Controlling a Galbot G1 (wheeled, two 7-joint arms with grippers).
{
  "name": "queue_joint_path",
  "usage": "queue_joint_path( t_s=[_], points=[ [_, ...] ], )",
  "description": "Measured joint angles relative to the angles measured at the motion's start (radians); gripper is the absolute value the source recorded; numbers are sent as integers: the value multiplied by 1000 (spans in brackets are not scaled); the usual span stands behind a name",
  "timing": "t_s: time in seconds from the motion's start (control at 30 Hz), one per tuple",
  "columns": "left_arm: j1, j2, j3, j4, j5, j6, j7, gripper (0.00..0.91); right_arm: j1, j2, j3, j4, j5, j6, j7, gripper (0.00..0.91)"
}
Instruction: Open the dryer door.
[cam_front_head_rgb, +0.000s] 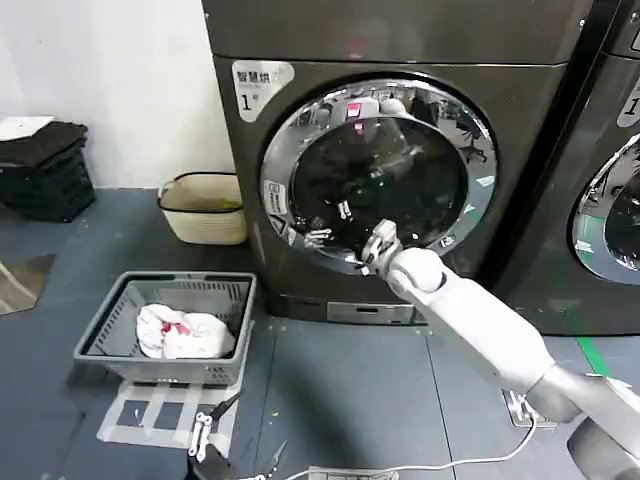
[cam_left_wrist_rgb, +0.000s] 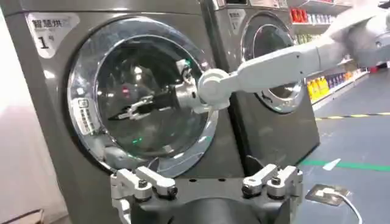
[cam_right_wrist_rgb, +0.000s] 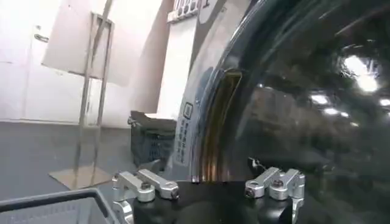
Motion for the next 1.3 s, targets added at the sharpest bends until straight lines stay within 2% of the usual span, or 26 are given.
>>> queue_joint_path(
  t_s=[1.3],
  points=[
    [-5,1,6,13,-3,-4,0,907,71,119,-62,-94,9,-1,-85,907]
  ],
)
